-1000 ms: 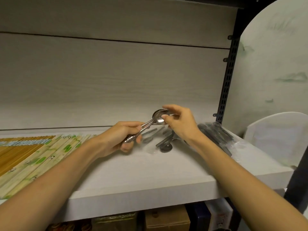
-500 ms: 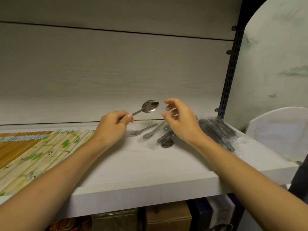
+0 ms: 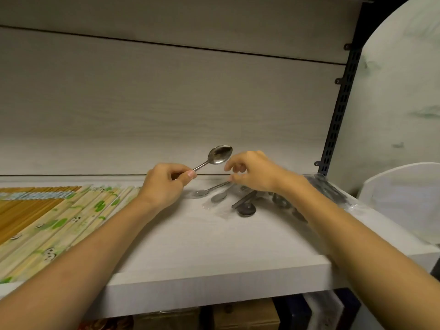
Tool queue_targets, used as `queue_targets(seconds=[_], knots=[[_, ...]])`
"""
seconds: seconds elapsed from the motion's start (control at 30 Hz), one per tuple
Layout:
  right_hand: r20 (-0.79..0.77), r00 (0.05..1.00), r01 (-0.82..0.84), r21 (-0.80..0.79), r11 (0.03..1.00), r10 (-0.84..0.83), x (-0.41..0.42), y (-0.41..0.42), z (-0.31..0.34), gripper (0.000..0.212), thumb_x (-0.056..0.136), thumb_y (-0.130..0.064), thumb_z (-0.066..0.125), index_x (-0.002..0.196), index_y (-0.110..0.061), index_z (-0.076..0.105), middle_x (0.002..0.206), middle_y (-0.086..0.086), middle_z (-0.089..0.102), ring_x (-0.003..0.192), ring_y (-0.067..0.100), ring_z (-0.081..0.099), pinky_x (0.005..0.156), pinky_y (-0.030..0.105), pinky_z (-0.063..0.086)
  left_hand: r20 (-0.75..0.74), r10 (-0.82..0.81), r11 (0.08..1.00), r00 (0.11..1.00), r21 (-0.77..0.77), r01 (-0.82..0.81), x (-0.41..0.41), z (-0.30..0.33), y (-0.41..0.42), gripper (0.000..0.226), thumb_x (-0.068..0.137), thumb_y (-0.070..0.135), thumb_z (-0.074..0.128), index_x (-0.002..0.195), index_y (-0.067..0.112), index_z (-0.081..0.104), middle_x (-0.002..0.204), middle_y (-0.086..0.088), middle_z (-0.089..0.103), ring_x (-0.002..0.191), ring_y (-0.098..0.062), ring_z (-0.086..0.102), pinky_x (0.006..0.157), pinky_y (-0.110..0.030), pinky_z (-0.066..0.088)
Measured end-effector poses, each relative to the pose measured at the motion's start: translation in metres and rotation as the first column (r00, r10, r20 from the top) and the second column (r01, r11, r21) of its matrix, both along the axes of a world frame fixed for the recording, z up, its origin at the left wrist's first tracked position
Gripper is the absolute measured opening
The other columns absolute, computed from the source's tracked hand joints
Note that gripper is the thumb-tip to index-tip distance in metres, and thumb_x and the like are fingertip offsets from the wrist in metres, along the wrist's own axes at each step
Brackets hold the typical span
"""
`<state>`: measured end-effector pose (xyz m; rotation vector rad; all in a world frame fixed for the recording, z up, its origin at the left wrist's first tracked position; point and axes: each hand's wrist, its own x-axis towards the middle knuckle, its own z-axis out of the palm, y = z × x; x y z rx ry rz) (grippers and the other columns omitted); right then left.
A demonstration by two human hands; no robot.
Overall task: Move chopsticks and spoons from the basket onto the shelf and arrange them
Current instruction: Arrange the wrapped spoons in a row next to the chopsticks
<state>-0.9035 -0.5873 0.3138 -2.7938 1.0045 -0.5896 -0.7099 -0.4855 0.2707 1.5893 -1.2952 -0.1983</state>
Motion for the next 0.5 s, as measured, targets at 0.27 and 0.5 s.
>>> queue_targets(seconds=[0.27,0.5], knots=[[-0.050,0.994,-0.085,0.197,0.977,0.096,-0.057,0.041,-0.011,0.027,0.075,-0.045,0.078,0.089,-0.023,0.076,0.080,-0.005,0.069,0.064,-0.001,0.052,0.060,0.010,0.038,-0.025,-0.221,0.973,0.975,0.060,0.222,-0.008,-0.006,-0.008,0.013,0.089,0.025,0.066,0.079,0.025,0.075,0.057,0.008,0.056,0.055,-0.006,0.044,0.059,-0.023,0.036],[-0.035,0.988,-0.149,-0.044,0.988,0.147,-0.066,0.053,-0.033,0.013,0.088,-0.023,0.068,0.090,-0.012,0.075,0.089,-0.004,0.069,0.076,0.007,0.058,0.068,0.013,0.044,-0.187,-0.398,0.905,0.898,0.082,0.418,-0.025,0.000,0.004,0.016,0.096,0.013,0.055,0.088,0.005,0.066,0.077,-0.011,0.067,0.060,-0.016,0.064,0.053,-0.019,0.048]])
